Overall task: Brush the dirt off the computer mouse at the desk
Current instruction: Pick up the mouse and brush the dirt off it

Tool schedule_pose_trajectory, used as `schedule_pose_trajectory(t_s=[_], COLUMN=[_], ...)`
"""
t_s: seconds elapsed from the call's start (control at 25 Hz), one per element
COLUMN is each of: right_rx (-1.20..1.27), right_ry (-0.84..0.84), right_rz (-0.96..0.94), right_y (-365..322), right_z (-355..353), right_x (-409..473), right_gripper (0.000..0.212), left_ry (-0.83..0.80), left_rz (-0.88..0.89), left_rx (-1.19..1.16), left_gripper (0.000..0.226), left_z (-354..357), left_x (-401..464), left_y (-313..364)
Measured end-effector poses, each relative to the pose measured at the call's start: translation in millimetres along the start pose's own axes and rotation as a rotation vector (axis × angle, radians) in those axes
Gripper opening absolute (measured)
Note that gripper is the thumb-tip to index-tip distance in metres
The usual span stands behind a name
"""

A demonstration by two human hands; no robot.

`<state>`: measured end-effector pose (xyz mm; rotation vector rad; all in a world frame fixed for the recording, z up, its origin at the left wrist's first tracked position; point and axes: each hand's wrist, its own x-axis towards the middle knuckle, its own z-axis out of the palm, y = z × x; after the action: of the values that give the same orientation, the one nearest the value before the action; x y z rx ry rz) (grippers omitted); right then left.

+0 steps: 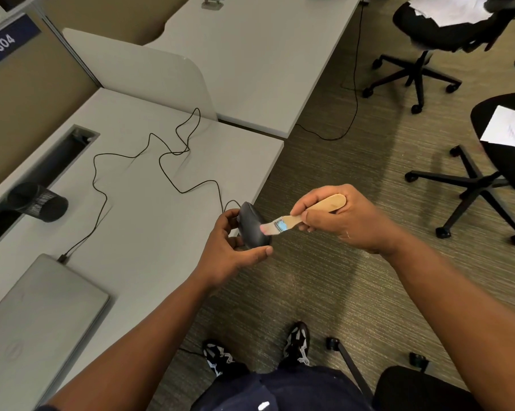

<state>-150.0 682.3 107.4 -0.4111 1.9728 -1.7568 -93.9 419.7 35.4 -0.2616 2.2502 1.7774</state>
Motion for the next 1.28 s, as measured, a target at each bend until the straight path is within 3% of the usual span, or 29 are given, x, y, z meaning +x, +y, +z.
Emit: schedule_pose_trajectory(t_s=[0.16,0.36,0.64,0.84,0.92,1.0,1.08,1.28], right_rx=[-0.091,0.068,0.141,-0.069,0.017,0.252,0.438,0.475], right_ry=[-0.112,0.000,-0.179,-0.204,-0.110,-0.032,-0.044,-0.043], right_rz=[0.051,-0.034,0.086,0.071,0.046,0.017,0.021,0.101], right_y=[0.6,3.3,12.6,18.3,16.1,13.8,14.3,25.7], right_z=[-3.8,-2.5,-8.3,-14.9,-14.5,-11.5,-6.1,1.8], right_x=[-0.3,0.0,-4.0,-1.3,-2.0,-2.8,-4.3,-2.2], right_gripper=[0.021,0.011,0.024,0.017,0.016,0.020,0.022,0.025], left_ry=[0.010,-0.007,-0.020,-0.073,-0.103,-0.114,-0.138,-0.181], left_rz=[-0.011,-0.029,-0.076,-0.101,-0.111,-0.126,-0.130,-0.147], left_rx=[0.016,-0.068,-0.238,-0.321,-0.354,-0.414,-0.463,-0.525], left_gripper=[0.104,0.100,0.099,0.094,0.106,0.116,0.121,0.128], left_z=[-0.7,-1.4,-3.5,-1.6,-1.2,-2.0,-2.0,-3.8], left_x=[-0.1,1.4,1.1,0.1,0.2,-0.2,-0.8,-1.5], left_y=[-3.9,-2.8,-4.9,-5.1,-3.5,-1.2,1.3,1.3])
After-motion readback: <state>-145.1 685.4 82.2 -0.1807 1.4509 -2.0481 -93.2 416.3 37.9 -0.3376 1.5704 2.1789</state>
